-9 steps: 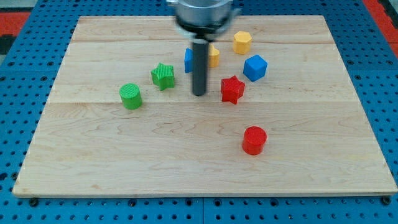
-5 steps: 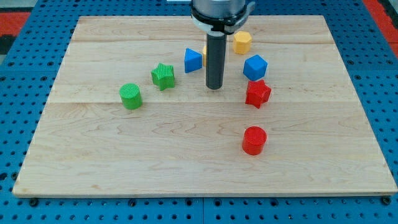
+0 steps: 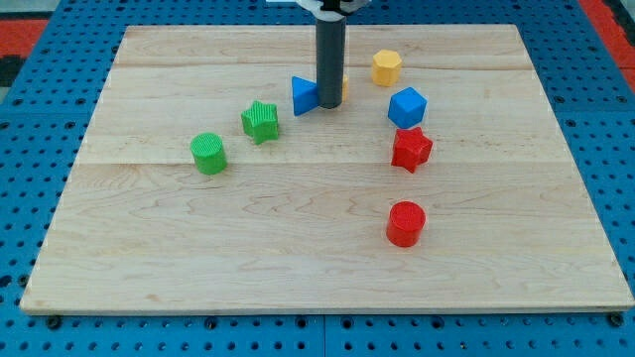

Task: Push the blue triangle diagonally left above the green circle

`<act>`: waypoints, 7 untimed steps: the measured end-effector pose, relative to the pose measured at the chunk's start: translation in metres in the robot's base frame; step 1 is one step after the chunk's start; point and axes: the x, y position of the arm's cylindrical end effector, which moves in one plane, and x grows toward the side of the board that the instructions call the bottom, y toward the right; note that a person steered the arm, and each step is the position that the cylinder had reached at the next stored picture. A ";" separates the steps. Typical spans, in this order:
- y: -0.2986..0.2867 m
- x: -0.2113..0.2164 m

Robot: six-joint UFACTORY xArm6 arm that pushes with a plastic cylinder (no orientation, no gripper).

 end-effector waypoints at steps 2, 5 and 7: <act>-0.025 -0.002; -0.008 0.022; 0.074 -0.038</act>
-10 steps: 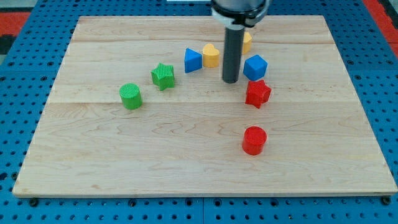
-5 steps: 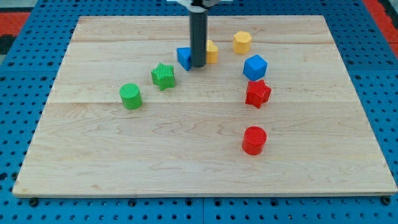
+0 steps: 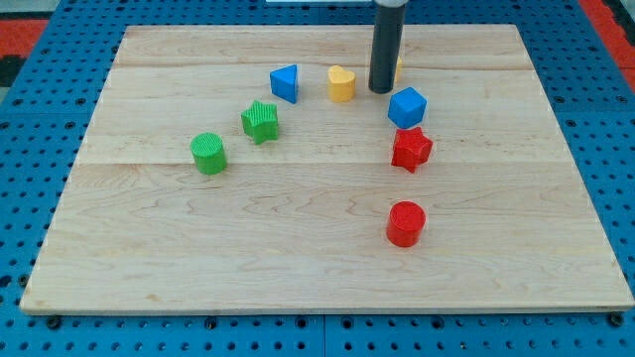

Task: Push the blue triangle diagonally left above the green circle

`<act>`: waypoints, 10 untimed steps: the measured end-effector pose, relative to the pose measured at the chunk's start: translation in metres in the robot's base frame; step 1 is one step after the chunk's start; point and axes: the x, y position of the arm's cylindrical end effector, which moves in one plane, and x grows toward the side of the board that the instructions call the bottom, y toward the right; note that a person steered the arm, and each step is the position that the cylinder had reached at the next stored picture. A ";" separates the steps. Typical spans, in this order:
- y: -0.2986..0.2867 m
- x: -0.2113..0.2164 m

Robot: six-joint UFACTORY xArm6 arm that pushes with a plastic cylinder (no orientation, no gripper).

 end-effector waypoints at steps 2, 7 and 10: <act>-0.040 -0.031; -0.041 0.005; 0.006 0.031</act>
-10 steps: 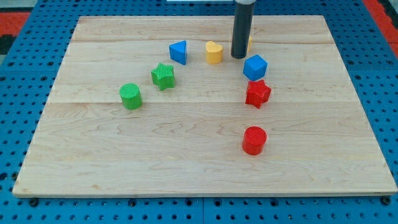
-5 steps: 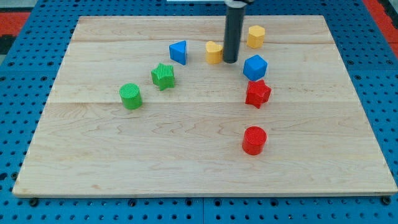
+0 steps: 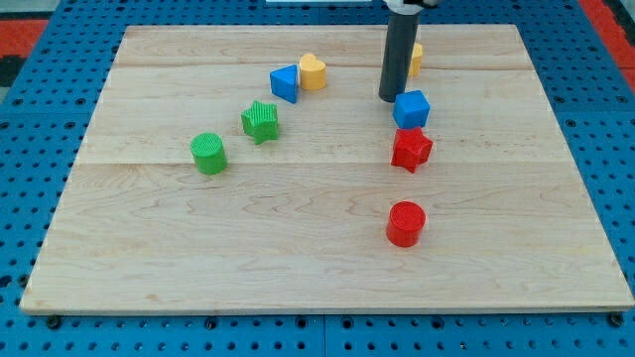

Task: Push the blue triangle diagonally left above the green circle

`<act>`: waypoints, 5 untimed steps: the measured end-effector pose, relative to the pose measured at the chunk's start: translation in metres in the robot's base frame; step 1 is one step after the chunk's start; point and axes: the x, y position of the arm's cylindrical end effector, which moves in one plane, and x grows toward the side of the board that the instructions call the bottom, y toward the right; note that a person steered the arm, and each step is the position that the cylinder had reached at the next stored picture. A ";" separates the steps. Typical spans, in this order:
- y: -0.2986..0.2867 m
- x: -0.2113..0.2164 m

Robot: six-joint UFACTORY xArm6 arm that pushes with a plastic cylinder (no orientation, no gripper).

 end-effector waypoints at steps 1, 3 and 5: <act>-0.043 -0.009; -0.125 -0.025; -0.215 -0.074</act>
